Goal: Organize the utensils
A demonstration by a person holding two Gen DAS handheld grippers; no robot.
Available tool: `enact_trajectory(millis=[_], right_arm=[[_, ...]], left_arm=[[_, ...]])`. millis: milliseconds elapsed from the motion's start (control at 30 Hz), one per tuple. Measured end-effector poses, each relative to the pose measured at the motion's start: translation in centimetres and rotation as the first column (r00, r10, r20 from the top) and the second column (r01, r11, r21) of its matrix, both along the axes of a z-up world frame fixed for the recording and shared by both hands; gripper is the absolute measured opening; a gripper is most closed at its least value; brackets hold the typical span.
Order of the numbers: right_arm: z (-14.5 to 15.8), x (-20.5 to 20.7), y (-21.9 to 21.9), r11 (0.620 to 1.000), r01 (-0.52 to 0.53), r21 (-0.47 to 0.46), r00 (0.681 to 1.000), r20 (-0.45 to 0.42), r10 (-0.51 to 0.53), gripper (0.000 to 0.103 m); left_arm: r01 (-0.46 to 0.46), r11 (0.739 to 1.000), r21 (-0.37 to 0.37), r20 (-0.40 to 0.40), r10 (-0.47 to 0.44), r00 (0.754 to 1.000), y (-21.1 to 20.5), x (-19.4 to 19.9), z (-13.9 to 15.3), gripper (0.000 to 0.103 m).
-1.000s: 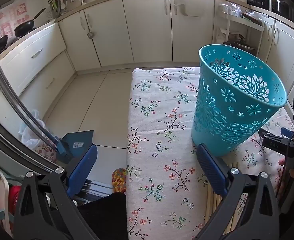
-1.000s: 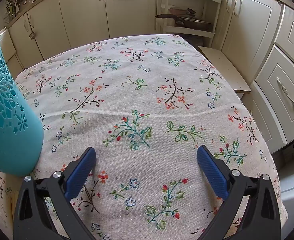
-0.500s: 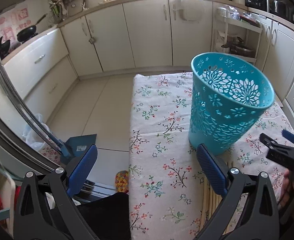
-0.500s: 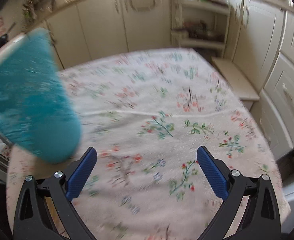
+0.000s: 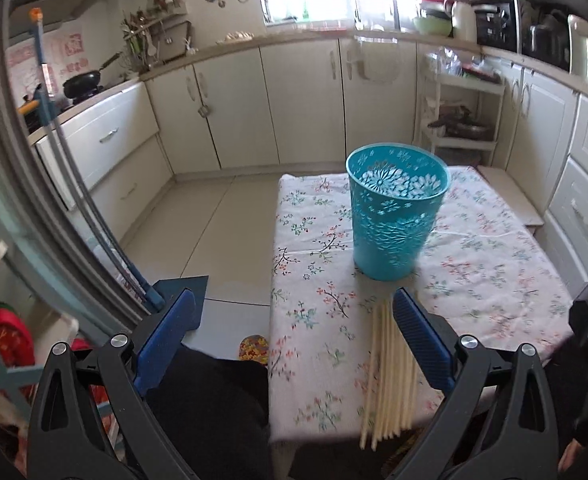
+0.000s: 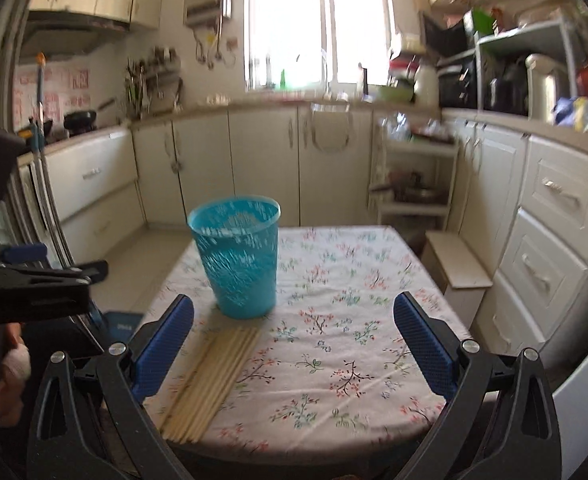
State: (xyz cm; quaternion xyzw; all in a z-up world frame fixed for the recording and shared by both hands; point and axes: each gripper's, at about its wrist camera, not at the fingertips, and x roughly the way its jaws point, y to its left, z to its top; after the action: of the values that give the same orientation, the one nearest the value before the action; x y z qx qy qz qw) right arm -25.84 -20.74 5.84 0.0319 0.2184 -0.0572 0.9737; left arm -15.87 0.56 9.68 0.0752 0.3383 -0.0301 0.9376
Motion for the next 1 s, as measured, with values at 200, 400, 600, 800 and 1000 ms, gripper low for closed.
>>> enact_trajectory(millis=[200,400,600,800,1000], right_arm=[[2.4,-5.7,1.6,0.998,0.026,0.054,0.996,0.089,-0.03,0.096],[2.5,-9.6,2.9,0.995,0.023,0.101,0.993,0.11,-0.034,0.096],[2.6,-13.0,4.6,0.997,-0.001,0.08,0.99,0.138,-0.01,0.096],[3.3,-15.0,5.9,0.998,-0.02,0.052,0.981,0.191,0.009,0.096],[3.8,-16.2,6.4,0.999,-0.025,0.038,0.975,0.22,0.016,0.096]], left_arm=[[-0.004,0.999,-0.032,0.064,0.006,0.998,1.8,-5.8,2.4,0.095],[-0.009,0.998,-0.069,0.089,0.015,0.996,3.3,-9.8,3.6,0.095],[0.002,0.997,-0.076,0.12,0.007,0.993,4.1,-13.6,4.2,0.095],[0.001,0.994,-0.11,0.157,0.016,0.987,5.4,-15.9,5.3,0.095],[0.009,0.992,-0.123,0.184,0.014,0.983,5.8,-17.2,5.8,0.095]])
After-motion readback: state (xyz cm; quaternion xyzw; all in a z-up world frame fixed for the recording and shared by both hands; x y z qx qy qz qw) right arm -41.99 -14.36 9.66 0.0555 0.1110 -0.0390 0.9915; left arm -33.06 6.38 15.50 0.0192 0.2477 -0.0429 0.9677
